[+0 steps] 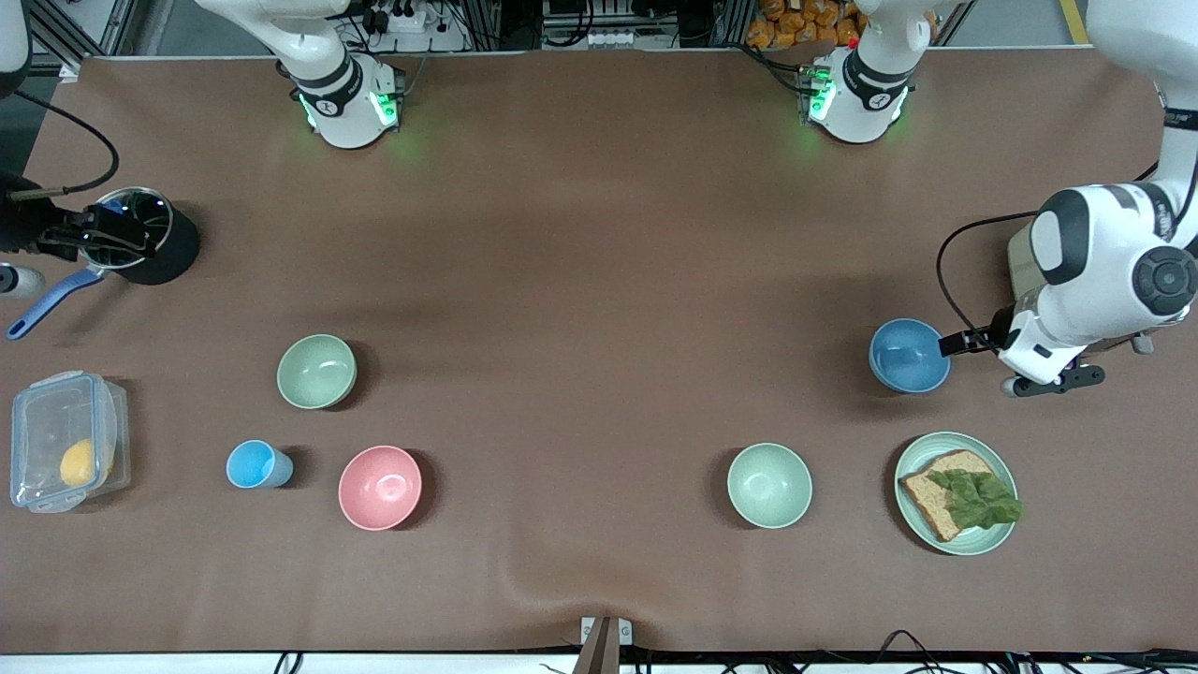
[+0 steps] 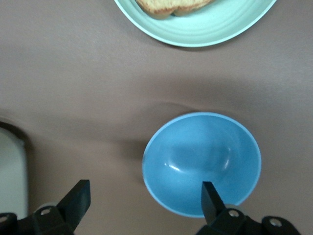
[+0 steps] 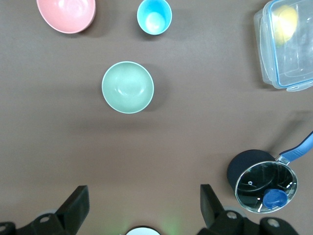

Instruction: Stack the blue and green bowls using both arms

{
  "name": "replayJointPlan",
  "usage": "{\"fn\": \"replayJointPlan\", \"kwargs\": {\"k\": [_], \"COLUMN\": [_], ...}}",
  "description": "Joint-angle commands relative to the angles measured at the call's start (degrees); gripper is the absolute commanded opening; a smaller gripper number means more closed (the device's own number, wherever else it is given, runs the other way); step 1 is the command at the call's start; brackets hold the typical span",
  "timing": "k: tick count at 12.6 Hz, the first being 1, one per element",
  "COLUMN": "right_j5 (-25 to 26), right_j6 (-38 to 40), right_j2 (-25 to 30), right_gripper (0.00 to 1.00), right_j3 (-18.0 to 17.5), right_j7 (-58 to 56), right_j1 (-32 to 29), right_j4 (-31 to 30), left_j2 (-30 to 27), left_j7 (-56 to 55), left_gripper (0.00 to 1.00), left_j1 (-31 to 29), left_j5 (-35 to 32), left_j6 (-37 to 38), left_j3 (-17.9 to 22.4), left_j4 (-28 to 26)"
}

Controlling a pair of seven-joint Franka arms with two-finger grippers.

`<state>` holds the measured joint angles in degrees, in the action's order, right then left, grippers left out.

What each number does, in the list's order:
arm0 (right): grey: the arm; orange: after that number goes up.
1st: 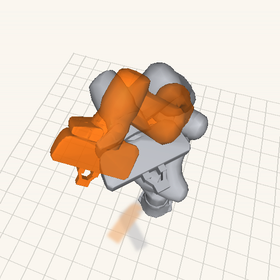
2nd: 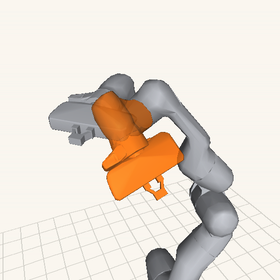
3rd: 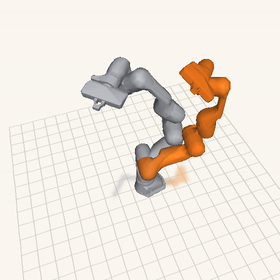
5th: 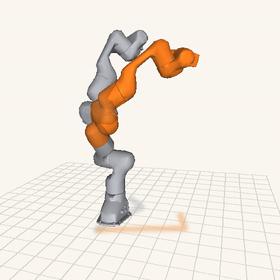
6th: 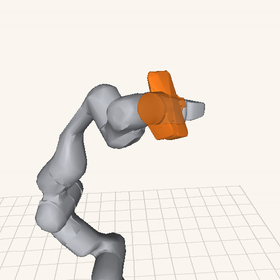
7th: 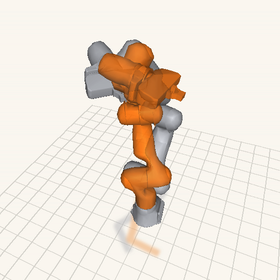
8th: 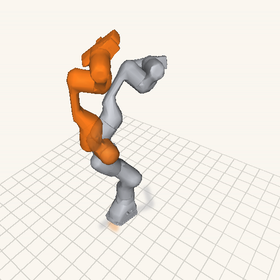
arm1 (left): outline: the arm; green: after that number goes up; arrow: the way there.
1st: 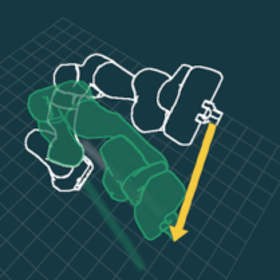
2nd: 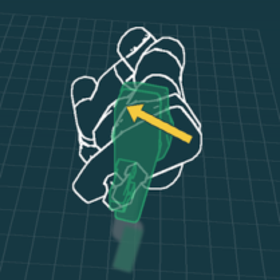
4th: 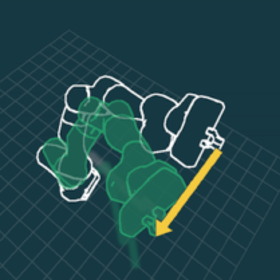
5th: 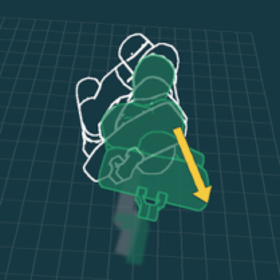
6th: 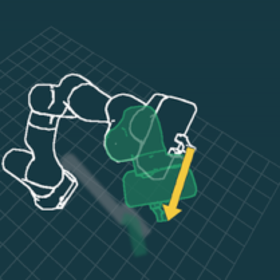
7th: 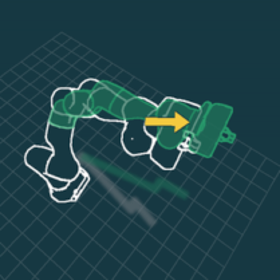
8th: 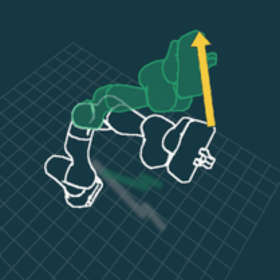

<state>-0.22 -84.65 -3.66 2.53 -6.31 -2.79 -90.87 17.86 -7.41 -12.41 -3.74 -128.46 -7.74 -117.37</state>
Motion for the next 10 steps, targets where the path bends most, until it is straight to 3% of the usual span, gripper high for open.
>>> {"fn": "replayJointPlan", "kwargs": {"k": [1, 5, 10], "right_j5": [-0.5, -2.3, -2.4], "right_j6": [-0.1, -0.3, -13.1], "right_j2": [-3.3, -10.2, -17.3], "right_gripper": [1.00, 1.00, 1.00], "right_j3": [-1.1, -1.1, -1.4], "right_j7": [-0.9, -1.3, -1.6], "right_j1": [-2.3, -2.9, -1.1], "right_j4": [0.5, -1.0, -6.5], "left_j2": [3.1, 5.3, 6.5], "left_j7": [-3.6, -5.8, -5.8], "left_gripper": [0.96, 0.60, 0.49], "left_j1": [-0.6, -0.5, -0.5], "left_j5": [-0.8, -0.8, -0.8], "left_j6": [-3.8, -5.4, -5.8], "left_j3": [-0.6, -0.6, -0.5], "left_j4": [-0.9, -1.0, -0.9]}}
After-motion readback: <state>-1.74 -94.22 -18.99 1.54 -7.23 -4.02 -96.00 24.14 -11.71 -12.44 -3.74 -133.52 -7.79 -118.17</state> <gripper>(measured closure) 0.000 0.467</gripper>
